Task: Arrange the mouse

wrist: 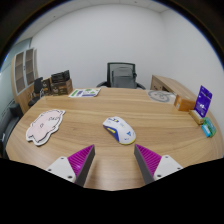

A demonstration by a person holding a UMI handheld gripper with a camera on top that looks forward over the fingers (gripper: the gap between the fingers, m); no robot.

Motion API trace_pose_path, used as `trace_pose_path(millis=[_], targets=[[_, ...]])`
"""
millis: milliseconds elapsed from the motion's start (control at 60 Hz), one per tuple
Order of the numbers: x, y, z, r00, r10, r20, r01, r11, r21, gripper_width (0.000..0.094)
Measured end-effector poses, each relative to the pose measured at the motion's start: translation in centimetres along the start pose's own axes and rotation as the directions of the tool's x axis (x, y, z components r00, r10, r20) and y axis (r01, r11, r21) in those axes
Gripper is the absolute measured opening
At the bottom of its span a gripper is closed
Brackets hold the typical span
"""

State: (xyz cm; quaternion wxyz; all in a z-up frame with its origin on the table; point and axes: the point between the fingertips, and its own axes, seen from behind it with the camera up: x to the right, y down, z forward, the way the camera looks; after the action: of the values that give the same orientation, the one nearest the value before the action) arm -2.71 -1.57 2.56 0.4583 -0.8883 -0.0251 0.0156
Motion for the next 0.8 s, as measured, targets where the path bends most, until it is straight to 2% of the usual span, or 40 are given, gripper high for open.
trace_pose_path(millis=[200,517,633,683,717,800], targets=[[1.6,-1.7,6.4,0.998,-0.011,0.063,0.011,1.0,0.007,0.0821],[4.6,-4.8,12.4,0.999,0.005,0.049,-0.006,1.0,0.018,0.0812],[5.7,-6.0,14.0,0.999,0.035,0.024,-0.035,0.999,0.018,0.0741],[6.1,-6.2,14.3,0.999,0.043,0.016,-0.043,0.999,0.015,0.0658],[6.4,-6.2,14.5,0.999,0.046,0.004,-0.046,0.999,0.013,0.0557],[6.7,-6.1,14.6,0.997,0.075,-0.016,-0.074,0.997,0.014,0.0508]])
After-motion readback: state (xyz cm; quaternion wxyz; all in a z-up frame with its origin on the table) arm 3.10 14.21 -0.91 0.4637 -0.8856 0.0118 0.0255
